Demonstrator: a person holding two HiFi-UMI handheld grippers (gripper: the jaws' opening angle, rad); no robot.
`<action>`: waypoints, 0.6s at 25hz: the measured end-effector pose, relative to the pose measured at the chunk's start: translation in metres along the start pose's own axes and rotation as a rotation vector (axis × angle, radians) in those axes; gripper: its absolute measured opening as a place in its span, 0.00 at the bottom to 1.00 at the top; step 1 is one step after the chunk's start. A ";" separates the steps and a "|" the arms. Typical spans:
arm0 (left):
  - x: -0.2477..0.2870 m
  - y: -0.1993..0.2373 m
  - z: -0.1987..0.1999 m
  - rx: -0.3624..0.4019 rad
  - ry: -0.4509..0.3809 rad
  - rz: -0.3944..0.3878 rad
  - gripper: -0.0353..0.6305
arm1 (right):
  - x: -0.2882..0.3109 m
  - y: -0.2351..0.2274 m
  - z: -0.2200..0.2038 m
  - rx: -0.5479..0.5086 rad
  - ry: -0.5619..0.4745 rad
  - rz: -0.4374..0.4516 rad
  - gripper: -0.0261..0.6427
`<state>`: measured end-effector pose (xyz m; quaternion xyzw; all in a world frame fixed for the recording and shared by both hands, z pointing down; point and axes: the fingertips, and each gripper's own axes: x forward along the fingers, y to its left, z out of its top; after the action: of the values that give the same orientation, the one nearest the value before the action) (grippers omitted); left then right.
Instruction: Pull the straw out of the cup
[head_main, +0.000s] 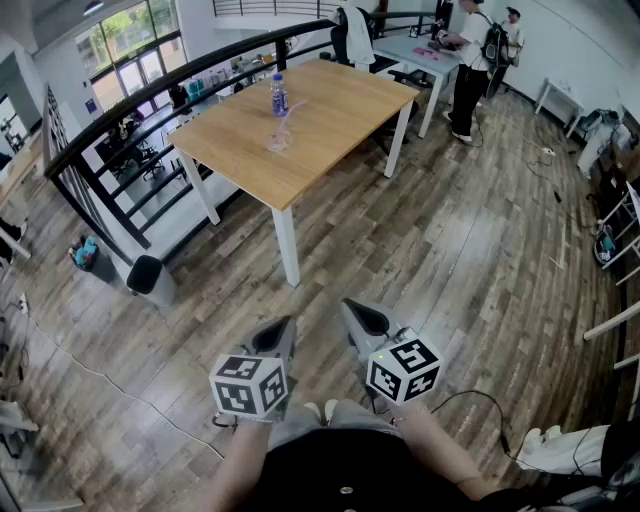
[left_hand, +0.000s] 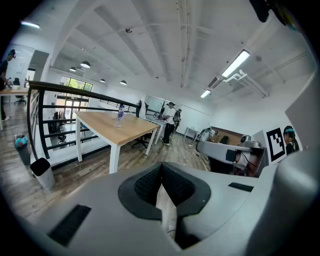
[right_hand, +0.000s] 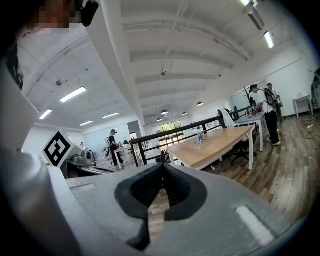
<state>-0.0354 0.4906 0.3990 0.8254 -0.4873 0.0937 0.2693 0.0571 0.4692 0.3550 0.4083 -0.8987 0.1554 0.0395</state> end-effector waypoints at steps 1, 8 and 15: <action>0.000 0.001 0.001 -0.001 -0.003 0.000 0.08 | 0.000 -0.001 0.000 -0.001 0.000 -0.002 0.04; -0.001 0.007 0.002 -0.002 -0.012 0.032 0.08 | 0.000 0.000 -0.005 -0.011 0.010 0.004 0.03; 0.005 0.000 0.003 -0.016 -0.024 -0.004 0.08 | -0.001 -0.008 0.001 0.033 -0.038 0.000 0.04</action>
<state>-0.0334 0.4853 0.3987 0.8253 -0.4894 0.0792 0.2702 0.0638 0.4641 0.3558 0.4116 -0.8966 0.1624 0.0159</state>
